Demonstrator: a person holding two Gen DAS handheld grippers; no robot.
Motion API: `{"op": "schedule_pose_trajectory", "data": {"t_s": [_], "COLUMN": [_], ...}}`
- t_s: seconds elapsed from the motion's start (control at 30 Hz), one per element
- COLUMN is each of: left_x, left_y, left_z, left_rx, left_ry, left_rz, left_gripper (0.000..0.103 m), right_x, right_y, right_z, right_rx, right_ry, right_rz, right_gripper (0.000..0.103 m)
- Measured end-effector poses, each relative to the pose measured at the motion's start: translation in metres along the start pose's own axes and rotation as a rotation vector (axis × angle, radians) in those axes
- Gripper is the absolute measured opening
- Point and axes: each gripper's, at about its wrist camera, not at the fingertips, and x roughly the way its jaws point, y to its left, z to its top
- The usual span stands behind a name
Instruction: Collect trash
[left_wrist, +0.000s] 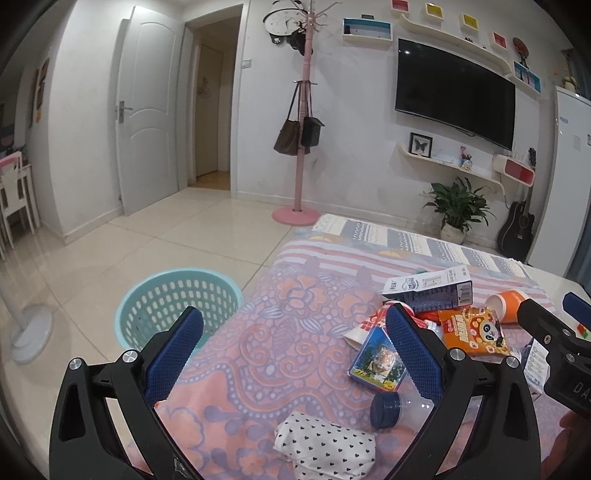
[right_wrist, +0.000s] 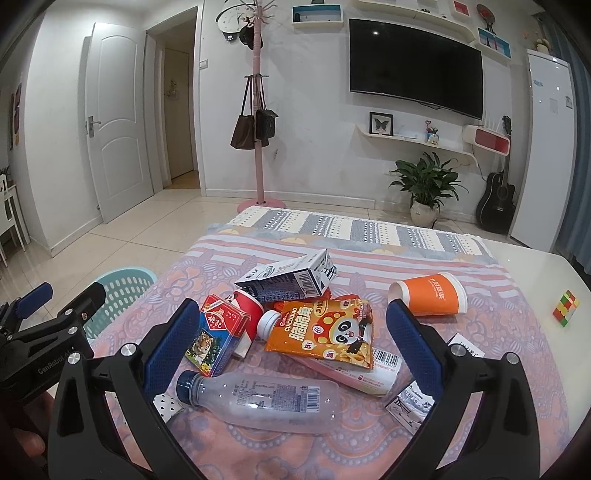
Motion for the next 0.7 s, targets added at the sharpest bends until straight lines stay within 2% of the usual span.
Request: {"op": "schedule_pose_trajectory", "data": {"t_s": [0.23, 0.4, 0.47, 0.6, 0.7], "left_x": [0.001, 0.005, 0.01, 0.028, 0.04], "left_y": [0.001, 0.007, 0.013, 0.03, 0.03], "left_z": [0.0, 0.001, 0.003, 0.005, 0.003], "left_rx": [0.0, -0.006, -0.017, -0.086, -0.102], "left_ry": [0.0, 0.015, 0.038, 0.122, 0.187], "left_rz": [0.002, -0.002, -0.032, -0.139, -0.211], "left_gripper": [0.096, 0.096, 0.096, 0.096, 0.095], "right_x": [0.002, 0.005, 0.003, 0.006, 0.008], "right_y": [-0.001, -0.001, -0.003, -0.005, -0.005], "right_z": [0.0, -0.001, 0.0, -0.005, -0.009], "right_rx": [-0.004, -0.055, -0.05, -0.089, -0.118], "right_ry": [0.036, 0.049, 0.048, 0.047, 0.045], "right_rz": [-0.005, -0.049, -0.062, -0.11, -0.119], "right_gripper": [0.096, 0.096, 0.096, 0.095, 0.085]}}
